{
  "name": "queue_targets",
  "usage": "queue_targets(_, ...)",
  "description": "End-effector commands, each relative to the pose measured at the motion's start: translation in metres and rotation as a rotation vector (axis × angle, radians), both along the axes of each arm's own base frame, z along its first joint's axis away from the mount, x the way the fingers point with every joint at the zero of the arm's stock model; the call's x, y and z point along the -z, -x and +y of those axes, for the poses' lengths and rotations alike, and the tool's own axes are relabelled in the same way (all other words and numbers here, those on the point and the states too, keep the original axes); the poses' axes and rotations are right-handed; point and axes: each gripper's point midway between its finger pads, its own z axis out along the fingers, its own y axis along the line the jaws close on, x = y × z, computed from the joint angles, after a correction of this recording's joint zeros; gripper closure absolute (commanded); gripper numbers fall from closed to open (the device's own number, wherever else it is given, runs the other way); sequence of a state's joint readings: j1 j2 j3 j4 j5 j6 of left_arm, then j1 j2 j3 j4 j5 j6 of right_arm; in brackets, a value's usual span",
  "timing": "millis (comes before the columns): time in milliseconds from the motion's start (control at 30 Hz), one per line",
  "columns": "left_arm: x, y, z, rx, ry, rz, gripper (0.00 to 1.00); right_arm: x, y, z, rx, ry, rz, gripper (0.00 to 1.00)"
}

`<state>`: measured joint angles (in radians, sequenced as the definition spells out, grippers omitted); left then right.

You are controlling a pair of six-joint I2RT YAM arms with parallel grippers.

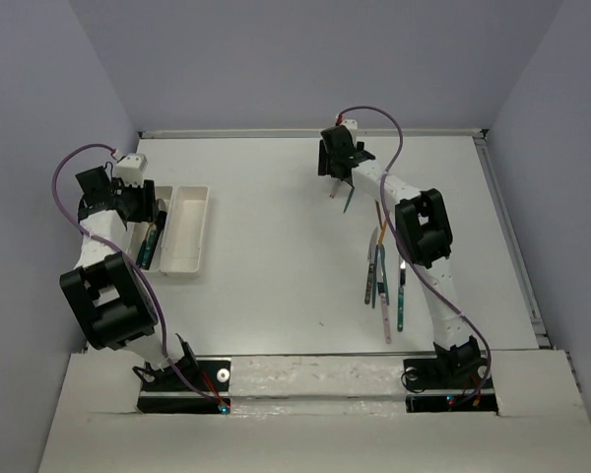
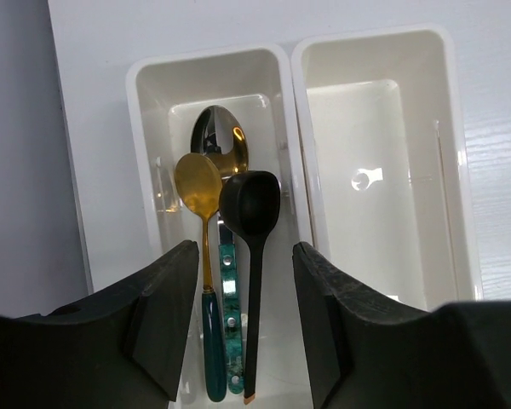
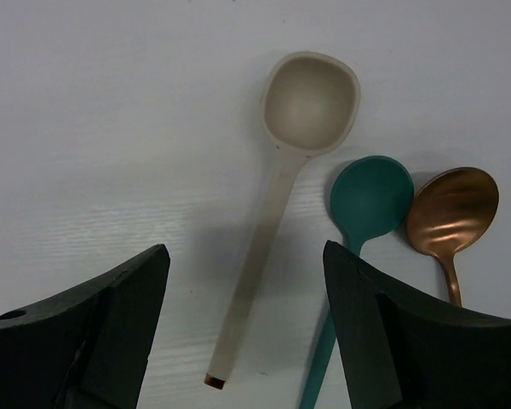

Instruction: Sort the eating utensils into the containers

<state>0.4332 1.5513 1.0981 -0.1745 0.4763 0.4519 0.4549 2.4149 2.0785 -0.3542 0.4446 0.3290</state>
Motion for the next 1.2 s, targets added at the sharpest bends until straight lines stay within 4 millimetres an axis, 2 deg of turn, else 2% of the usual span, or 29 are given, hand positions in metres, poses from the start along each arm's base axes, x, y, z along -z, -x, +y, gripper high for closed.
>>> queue_targets(0,-0.019,0.003,-0.011,0.038,0.004,-0.061,0.4,-0.002,0.002,-0.015,0.049,0.078,0.015,0.22)
queue_targets(200,-0.028,0.004,-0.018,0.054,0.019,-0.088,0.39,0.03,0.006,-0.006,0.01,0.052,0.078,0.27)
queue_targets(400,-0.033,0.005,-0.02,0.058,0.01,-0.1,0.39,0.038,0.007,-0.002,-0.022,0.059,0.098,0.45)
queue_targets(533,-0.041,0.006,-0.021,0.057,0.003,-0.119,0.39,0.044,0.007,-0.001,-0.062,0.049,0.118,0.63)
queue_targets(567,-0.043,0.007,-0.021,0.058,0.002,-0.122,0.39,0.045,0.007,0.0,-0.069,0.052,0.121,0.76)
queue_targets(633,-0.047,0.009,-0.022,0.059,-0.006,-0.132,0.38,0.045,0.007,0.0,-0.079,0.057,0.123,0.89)
queue_targets(667,-0.049,0.01,-0.022,0.062,-0.008,-0.134,0.38,0.045,0.008,-0.001,-0.08,0.061,0.124,1.0)
queue_targets(733,-0.052,0.012,-0.024,0.067,-0.012,-0.139,0.38,0.04,0.007,-0.001,-0.084,0.067,0.115,1.0)
queue_targets(833,-0.063,0.017,-0.031,0.091,-0.009,-0.161,0.37,0.019,0.004,0.008,-0.154,0.056,0.09,1.0)
queue_targets(900,-0.07,0.019,-0.039,0.116,0.016,-0.177,0.37,-0.017,0.003,0.013,-0.174,0.023,0.033,1.0)
queue_targets(933,-0.075,0.022,-0.048,0.137,0.024,-0.189,0.38,-0.017,0.012,0.016,-0.187,0.018,0.037,1.0)
queue_targets(967,-0.079,0.023,-0.055,0.152,0.037,-0.198,0.38,-0.028,0.017,0.022,-0.197,0.007,0.008,1.0)
queue_targets(1000,-0.083,0.024,-0.065,0.175,0.058,-0.205,0.38,-0.053,0.014,0.034,-0.209,-0.03,-0.098,1.0)
queue_targets(1033,-0.089,0.027,-0.083,0.219,0.063,-0.215,0.38,-0.065,0.039,0.032,-0.226,-0.013,-0.134,1.0)
queue_targets(1067,-0.092,0.028,-0.095,0.241,0.073,-0.217,0.37,-0.109,0.043,0.064,-0.276,-0.084,-0.324,1.0)
queue_targets(1100,-0.095,0.029,-0.107,0.268,0.076,-0.224,0.37,-0.129,0.058,0.075,-0.31,-0.114,-0.403,1.0)
queue_targets(1133,-0.103,0.033,-0.135,0.339,0.082,-0.238,0.37,-0.162,0.09,0.096,-0.376,-0.173,-0.526,1.0)
queue_targets(1167,-0.107,0.037,-0.15,0.383,0.091,-0.246,0.36,-0.176,0.106,0.106,-0.41,-0.202,-0.575,1.0)
